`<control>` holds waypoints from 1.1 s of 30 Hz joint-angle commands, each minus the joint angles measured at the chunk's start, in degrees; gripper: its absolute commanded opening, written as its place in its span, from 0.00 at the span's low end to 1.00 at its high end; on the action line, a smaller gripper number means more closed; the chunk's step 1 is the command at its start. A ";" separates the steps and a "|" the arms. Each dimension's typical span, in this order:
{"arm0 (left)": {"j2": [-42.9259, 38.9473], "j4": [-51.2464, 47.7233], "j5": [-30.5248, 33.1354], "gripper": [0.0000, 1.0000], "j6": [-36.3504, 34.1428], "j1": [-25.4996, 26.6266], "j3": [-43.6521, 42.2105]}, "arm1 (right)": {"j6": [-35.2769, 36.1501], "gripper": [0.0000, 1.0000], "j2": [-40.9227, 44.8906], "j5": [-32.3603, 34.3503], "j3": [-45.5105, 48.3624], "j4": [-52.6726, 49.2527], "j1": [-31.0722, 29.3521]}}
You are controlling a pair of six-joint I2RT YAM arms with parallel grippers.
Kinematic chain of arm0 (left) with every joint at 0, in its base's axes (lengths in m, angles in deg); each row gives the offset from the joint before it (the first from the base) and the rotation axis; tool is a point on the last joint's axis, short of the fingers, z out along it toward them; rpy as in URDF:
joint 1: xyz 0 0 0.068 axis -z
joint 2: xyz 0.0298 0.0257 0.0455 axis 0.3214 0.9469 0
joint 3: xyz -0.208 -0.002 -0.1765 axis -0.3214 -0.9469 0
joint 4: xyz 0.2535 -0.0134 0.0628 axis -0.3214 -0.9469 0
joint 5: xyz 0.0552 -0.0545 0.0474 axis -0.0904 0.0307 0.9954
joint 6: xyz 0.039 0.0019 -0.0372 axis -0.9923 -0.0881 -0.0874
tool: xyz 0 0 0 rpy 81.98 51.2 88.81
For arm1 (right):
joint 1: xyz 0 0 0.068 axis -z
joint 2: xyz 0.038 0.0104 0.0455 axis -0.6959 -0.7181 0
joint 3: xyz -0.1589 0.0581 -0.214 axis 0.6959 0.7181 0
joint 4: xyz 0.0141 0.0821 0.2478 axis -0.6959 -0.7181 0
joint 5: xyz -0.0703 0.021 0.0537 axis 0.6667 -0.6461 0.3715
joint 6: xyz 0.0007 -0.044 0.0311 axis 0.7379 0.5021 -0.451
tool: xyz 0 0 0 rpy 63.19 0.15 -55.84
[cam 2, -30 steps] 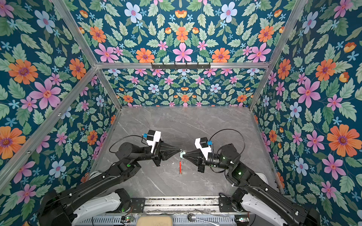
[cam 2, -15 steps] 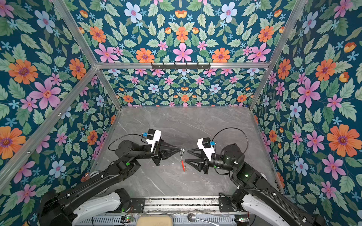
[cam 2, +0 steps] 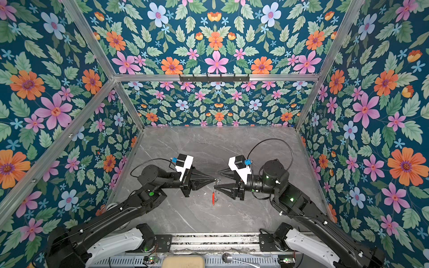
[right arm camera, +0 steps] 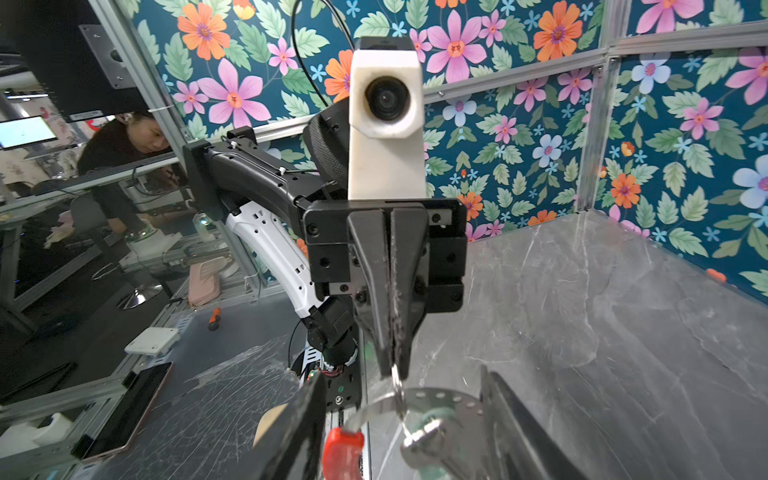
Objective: Remove the keys from the keyring
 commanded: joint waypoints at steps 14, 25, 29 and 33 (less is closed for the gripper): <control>-0.83 1.84 0.81 0.00 -0.45 -0.02 -0.62 | -2.98 0.20 -0.06 -2.18 2.50 4.05 0.37; -0.56 2.37 1.44 0.00 -0.06 -0.03 -0.57 | -4.25 0.00 -0.68 -2.70 2.74 4.67 0.37; -0.82 1.88 2.00 0.01 0.12 -0.10 -0.52 | -3.61 0.00 -0.36 -0.98 2.41 1.90 0.37; -1.70 -2.39 2.44 0.27 -0.59 -0.11 -0.10 | -1.42 0.00 -0.45 1.97 -0.58 -7.28 0.46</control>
